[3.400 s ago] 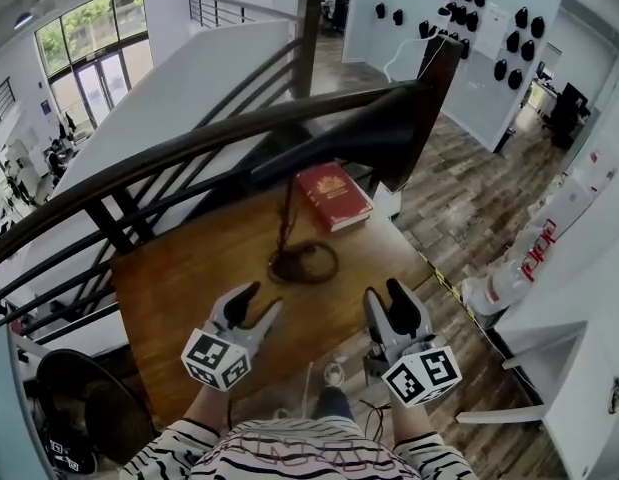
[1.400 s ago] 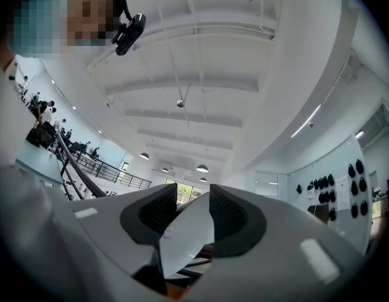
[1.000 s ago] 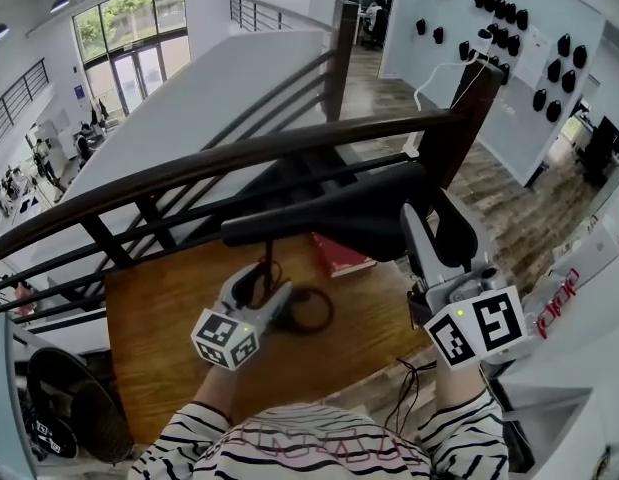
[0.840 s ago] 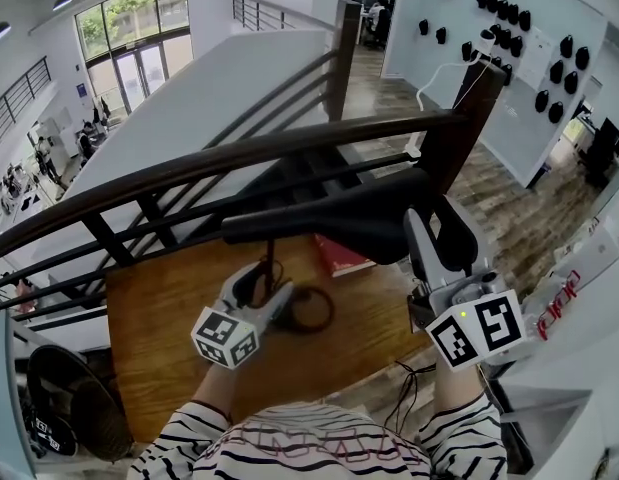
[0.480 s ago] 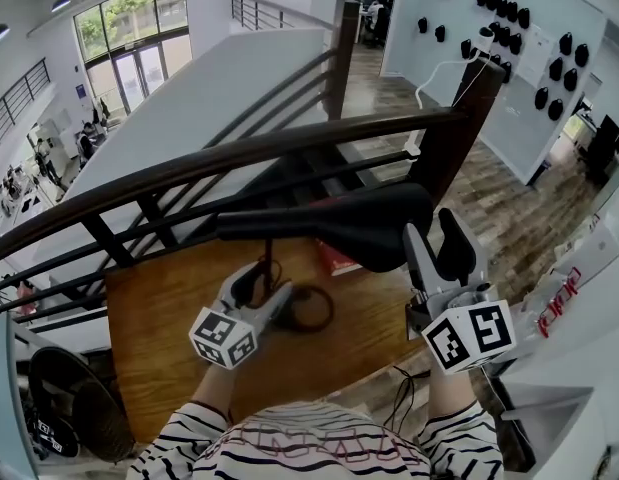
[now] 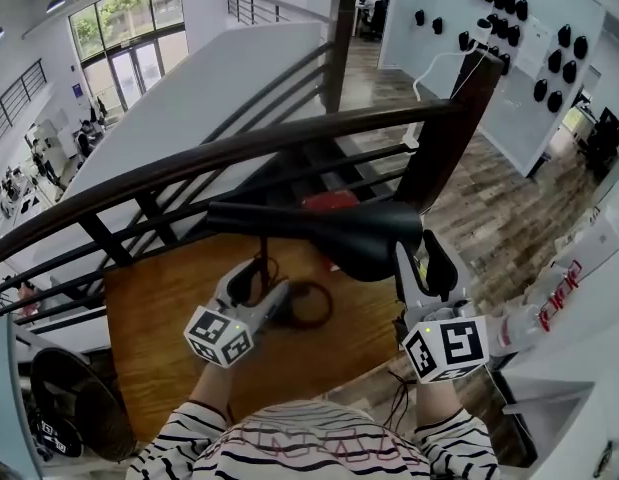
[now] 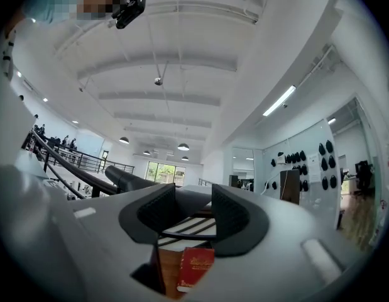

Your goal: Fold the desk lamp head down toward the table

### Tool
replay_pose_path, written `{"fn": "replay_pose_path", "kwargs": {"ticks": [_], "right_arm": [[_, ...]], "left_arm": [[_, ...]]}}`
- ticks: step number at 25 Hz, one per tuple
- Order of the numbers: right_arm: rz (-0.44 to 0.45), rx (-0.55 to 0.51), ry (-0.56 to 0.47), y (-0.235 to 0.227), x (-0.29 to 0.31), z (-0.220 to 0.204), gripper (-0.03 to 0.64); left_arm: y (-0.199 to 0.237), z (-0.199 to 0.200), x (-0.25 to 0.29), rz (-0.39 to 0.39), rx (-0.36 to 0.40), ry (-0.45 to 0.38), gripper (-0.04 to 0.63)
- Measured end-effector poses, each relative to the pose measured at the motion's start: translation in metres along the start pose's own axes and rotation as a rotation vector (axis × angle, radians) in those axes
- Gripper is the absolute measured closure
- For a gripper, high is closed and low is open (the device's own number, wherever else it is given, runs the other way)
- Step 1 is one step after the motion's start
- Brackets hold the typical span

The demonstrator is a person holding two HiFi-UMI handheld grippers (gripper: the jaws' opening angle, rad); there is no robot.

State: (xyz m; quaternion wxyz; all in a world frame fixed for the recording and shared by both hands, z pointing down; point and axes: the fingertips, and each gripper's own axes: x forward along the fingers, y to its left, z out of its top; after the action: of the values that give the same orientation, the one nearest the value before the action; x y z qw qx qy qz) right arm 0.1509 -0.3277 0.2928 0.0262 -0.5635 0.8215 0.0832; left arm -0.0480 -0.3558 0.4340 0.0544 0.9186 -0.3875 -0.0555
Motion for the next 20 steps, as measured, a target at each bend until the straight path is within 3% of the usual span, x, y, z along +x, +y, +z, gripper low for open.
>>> {"fn": "replay_pose_path", "kwargs": {"ticks": [5,13,20], "right_arm": [[0.021,0.073,0.076,0.000,0.001,-0.038,0.445],[0.077,0.228,0.116,0.013,0.003,-0.085,0.453],[0.154,0.260,0.200,0.032,0.011,-0.123,0.451]], "left_arm": [[-0.001,0.000,0.003,-0.014,-0.010,-0.003,0.302],[-0.004,0.001,0.002,-0.058,-0.021,-0.002,0.262],[-0.007,0.000,0.006,-0.057,-0.005,0.010,0.258]]}}
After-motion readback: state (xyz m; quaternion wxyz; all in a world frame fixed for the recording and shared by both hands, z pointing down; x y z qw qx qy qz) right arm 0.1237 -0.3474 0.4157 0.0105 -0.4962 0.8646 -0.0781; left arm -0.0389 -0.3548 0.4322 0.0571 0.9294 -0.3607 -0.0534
